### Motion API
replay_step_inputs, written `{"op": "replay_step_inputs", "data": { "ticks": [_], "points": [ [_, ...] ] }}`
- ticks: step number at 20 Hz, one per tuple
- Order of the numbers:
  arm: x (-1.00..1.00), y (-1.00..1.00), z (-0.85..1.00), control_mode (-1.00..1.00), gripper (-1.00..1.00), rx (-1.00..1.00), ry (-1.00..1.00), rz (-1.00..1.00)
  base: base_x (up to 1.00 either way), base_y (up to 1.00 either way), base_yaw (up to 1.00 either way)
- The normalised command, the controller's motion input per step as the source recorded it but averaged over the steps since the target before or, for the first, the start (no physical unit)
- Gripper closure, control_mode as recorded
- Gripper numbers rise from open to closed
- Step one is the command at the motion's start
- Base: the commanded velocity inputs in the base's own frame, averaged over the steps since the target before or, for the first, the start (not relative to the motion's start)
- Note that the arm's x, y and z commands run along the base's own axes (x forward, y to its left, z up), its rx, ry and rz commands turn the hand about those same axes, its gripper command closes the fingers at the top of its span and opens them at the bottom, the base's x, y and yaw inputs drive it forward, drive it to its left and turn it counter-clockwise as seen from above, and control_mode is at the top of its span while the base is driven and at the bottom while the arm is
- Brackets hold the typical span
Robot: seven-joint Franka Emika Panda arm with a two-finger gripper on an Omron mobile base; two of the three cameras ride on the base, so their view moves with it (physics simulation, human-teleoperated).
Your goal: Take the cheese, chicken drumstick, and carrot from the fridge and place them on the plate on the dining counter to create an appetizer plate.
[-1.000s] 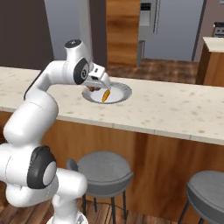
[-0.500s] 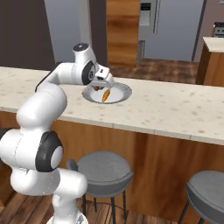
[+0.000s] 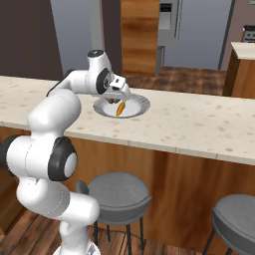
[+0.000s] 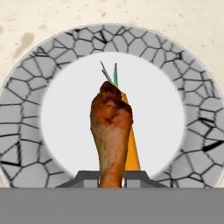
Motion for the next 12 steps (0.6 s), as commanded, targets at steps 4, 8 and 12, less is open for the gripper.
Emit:
{"op": "replay_step_inputs", "data": {
  "ticks": [4,8,12],
  "points": [
    [0.08,0.05,-0.30,-1.00,1.00,0.00,0.00,0.00,0.00,0.00,0.00],
    [0.09,0.11,-0.28,-1.00,1.00,0.00,0.00,0.00,0.00,0.00,0.00],
    [0.20,0.23,-0.19,-1.00,1.00,0.00,0.00,0.00,0.00,0.00,0.00]
  ]
}}
